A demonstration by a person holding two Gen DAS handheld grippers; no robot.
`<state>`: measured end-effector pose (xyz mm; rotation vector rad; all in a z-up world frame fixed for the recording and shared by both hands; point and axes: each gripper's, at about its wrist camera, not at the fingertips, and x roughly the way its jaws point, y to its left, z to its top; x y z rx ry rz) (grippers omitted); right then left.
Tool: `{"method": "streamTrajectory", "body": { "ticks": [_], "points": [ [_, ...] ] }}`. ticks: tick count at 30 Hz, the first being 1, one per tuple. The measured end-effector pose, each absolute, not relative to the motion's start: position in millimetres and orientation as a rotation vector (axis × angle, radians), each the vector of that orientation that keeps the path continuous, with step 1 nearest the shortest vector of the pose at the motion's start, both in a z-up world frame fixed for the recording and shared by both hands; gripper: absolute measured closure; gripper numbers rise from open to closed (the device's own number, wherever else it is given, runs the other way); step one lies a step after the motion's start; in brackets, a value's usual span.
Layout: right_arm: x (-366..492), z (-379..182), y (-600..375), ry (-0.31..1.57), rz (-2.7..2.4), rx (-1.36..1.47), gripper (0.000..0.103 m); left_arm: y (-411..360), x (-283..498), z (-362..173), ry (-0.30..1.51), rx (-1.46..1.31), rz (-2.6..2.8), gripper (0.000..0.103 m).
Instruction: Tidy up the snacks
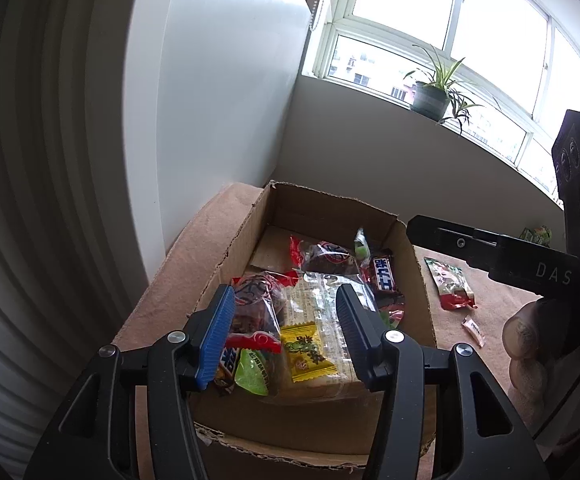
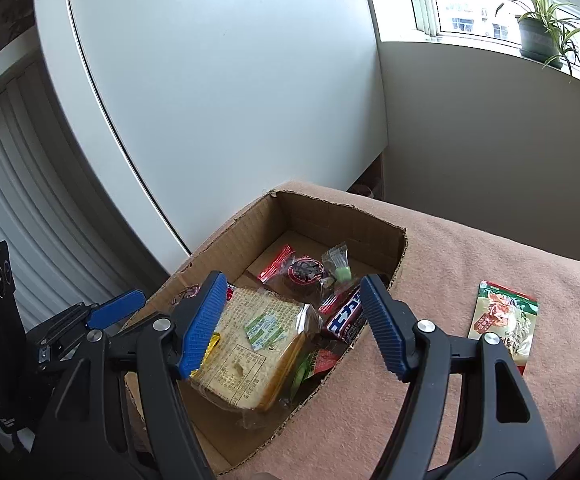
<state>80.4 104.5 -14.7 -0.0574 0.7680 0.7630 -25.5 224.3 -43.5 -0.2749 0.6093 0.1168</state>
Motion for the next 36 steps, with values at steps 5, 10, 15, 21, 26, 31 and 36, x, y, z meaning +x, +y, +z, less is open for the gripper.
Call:
{"method": "streamTrajectory", "body": {
  "ticks": [5,10,15,21,26,31,36],
  "points": [
    [81,-11,95,0.76,0.741,-0.061,0.031,215,-23,-40,0.605,-0.261,0.105,0.051],
    [84,-6,77,0.753,0.712,-0.055,0.031,202,-22,-34,0.597,-0.25,0.089,0.051],
    [88,-1,56,0.747,0.677,-0.041,0.031,181,-17,-27,0.592,-0.221,0.065,0.051],
    [100,8,28,0.747,0.641,-0.031,0.031,157,-10,-19,0.59,-0.213,0.033,0.051],
    [119,12,-1,0.752,0.589,-0.009,0.031,130,-4,-12,0.579,-0.196,-0.012,0.051],
    [149,-3,-24,0.81,0.538,0.017,0.031,109,3,-12,0.581,-0.188,-0.045,0.051],
    [175,-30,-31,0.893,0.496,0.03,0.031,99,7,-12,0.587,-0.187,-0.061,0.051]
  ]
}}
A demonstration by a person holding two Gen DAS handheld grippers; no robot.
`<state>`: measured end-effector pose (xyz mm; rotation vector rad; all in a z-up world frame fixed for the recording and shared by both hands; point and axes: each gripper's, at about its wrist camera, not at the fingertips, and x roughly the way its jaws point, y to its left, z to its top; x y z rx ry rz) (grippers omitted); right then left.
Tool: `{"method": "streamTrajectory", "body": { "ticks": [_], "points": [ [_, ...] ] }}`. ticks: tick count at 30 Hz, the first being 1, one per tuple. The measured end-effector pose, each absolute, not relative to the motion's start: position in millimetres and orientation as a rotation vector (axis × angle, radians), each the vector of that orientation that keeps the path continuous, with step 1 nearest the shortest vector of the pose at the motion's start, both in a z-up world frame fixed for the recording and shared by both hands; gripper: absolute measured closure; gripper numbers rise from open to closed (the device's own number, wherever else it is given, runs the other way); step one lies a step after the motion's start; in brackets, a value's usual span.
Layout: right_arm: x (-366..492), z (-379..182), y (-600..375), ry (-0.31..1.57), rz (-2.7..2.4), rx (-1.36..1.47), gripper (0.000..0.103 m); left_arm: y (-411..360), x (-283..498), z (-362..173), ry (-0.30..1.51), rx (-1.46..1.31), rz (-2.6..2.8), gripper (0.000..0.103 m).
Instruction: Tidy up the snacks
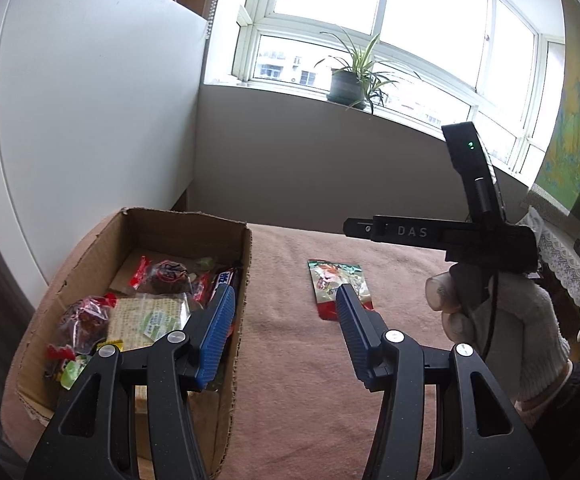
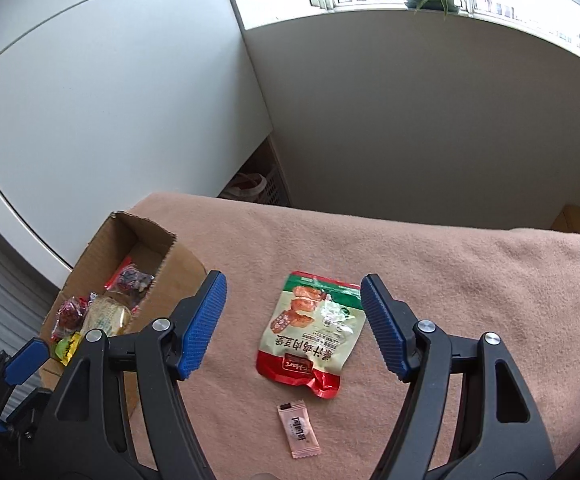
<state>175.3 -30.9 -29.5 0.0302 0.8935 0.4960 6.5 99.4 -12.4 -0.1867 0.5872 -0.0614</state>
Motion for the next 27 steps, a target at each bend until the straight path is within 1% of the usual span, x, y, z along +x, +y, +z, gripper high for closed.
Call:
{"method": "streamTrajectory", "body": {
  "ticks": [5,6,8,10,15,18,19,21,23,27],
  "points": [
    [197,-52,-36,0.963,0.487,0.085,0.032,101,5,-14,0.591,-0.192,-0.06,0.051],
    [201,-56,-34,0.976,0.493,0.097,0.035,102,5,-13,0.592,-0.196,-0.061,0.051],
    [214,-63,-26,1.011,0.504,0.104,0.053,104,5,-13,0.592,-0.205,-0.062,0.051],
    [226,-70,-15,1.033,0.495,0.084,0.057,107,6,-13,0.593,-0.207,-0.063,0.051],
    [247,-94,15,1.108,0.469,-0.046,0.057,116,8,-18,0.609,-0.221,-0.063,0.051],
    [248,-96,34,1.114,0.463,-0.18,0.057,121,7,-18,0.609,-0.231,-0.059,0.051],
    [246,-95,38,1.129,0.473,-0.218,0.057,123,6,-17,0.607,-0.234,-0.06,0.051],
    [239,-95,45,1.137,0.477,-0.351,0.06,125,4,-15,0.602,-0.242,-0.063,0.051],
    [225,-95,46,1.125,0.478,-0.48,0.061,124,3,-14,0.598,-0.244,-0.066,0.051],
    [209,-94,31,1.128,0.448,-0.59,0.061,119,2,-13,0.599,-0.246,-0.082,0.051]
  ]
}}
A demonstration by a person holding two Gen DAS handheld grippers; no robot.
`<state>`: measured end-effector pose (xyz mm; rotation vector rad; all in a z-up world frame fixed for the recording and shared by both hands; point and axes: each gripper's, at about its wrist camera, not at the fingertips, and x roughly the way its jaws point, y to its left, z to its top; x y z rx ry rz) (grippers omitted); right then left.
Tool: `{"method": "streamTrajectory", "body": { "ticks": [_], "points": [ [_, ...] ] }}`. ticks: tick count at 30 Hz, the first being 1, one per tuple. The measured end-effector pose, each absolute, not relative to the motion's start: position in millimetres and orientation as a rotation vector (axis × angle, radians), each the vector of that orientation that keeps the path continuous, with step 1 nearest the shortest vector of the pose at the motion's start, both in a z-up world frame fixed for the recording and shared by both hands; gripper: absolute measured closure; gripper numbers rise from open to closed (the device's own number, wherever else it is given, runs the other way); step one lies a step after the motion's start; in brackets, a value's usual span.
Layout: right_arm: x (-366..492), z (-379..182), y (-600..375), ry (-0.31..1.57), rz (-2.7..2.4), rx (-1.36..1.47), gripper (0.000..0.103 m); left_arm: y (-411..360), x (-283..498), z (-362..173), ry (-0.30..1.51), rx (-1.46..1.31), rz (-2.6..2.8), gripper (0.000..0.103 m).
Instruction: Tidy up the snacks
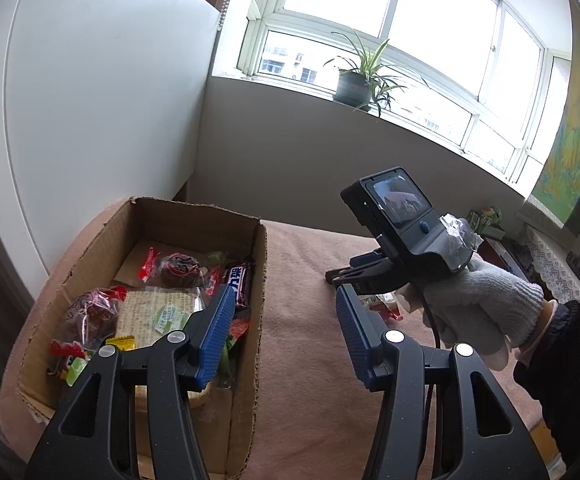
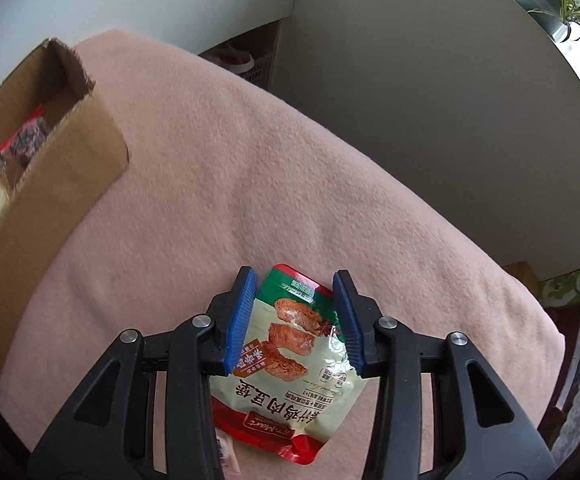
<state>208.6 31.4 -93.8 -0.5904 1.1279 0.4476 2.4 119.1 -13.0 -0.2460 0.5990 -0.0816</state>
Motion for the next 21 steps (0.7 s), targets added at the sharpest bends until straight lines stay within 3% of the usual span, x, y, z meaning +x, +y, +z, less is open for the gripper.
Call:
{"method": "streamTrajectory", "body": {
  "ticks": [16,19,21],
  "points": [
    [143,-87,-96,1.09,0.4,-0.457,0.06,57,18,-30,0.683,-0.228,-0.211,0.051],
    [130,-87,-110,1.07,0.342,-0.46,0.047,41,27,-42,0.729,-0.224,-0.238,0.051],
    [122,-82,-122,1.046,0.329,-0.345,0.047,30,34,-55,0.776,-0.221,-0.264,0.051]
  ]
}}
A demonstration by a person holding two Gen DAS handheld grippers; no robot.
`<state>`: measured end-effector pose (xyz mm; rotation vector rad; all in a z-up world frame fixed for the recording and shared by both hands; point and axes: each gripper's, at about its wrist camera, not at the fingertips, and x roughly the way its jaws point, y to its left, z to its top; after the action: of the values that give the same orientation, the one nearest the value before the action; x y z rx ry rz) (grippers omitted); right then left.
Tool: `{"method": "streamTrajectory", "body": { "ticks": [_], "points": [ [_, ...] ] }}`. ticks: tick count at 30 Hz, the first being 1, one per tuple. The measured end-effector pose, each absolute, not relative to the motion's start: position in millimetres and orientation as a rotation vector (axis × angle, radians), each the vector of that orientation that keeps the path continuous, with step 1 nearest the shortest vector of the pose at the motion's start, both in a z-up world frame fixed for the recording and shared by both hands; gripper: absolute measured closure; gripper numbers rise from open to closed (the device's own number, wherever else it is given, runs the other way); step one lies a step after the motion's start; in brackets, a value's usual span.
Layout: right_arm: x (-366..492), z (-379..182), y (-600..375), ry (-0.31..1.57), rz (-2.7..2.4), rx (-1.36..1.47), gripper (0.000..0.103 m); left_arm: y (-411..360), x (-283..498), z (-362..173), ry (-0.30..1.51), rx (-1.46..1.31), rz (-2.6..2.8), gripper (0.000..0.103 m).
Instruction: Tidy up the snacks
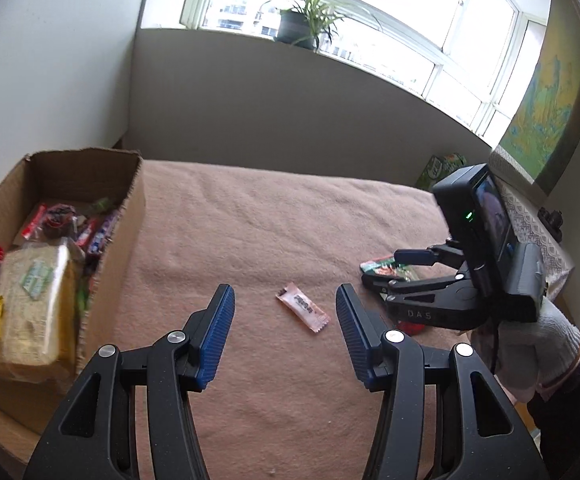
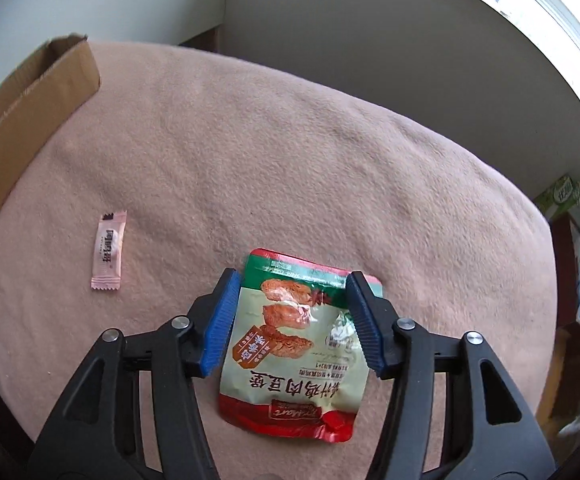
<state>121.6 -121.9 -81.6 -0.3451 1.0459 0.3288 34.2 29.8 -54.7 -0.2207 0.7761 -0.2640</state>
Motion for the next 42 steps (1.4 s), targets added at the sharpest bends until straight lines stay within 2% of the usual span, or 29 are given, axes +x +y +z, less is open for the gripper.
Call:
{"method": "streamTrajectory", "body": {
  "ticks": [4,7,13,16,24,26,29,38,42],
  "points": [
    [96,-75,-154,0.999,0.327,-0.118,0.045,7,45,-79,0.848,-0.157,-0.256,0.051],
    [86,-68,-172,0.974,0.307,-0.142,0.044,-2,52,-89,0.875,-0.138,-0.238,0.051],
    [71,-61,-219,0.982,0.349,-0.009,0.042,-14,72,-105,0.925,-0.126,-0.213,0.051],
    [84,-77,-222,1.025,0.367,0.036,0.042,-19,78,-104,0.934,-0.116,-0.218,0.051],
    [84,-87,-199,1.034,0.435,0.028,0.041,-29,90,-103,0.946,-0.048,-0.258,0.051],
    [83,-89,-189,1.028,0.432,-0.011,0.033,-35,89,-104,0.94,-0.018,-0.265,0.051],
    [84,-93,-178,1.022,0.41,-0.069,0.032,-43,87,-105,0.93,0.027,-0.272,0.052],
    [85,-97,-168,1.005,0.378,-0.122,0.03,-35,79,-107,0.913,0.067,-0.254,0.064],
    [82,-100,-159,0.993,0.364,-0.18,0.026,-33,78,-106,0.91,0.062,-0.263,0.077]
  ]
}}
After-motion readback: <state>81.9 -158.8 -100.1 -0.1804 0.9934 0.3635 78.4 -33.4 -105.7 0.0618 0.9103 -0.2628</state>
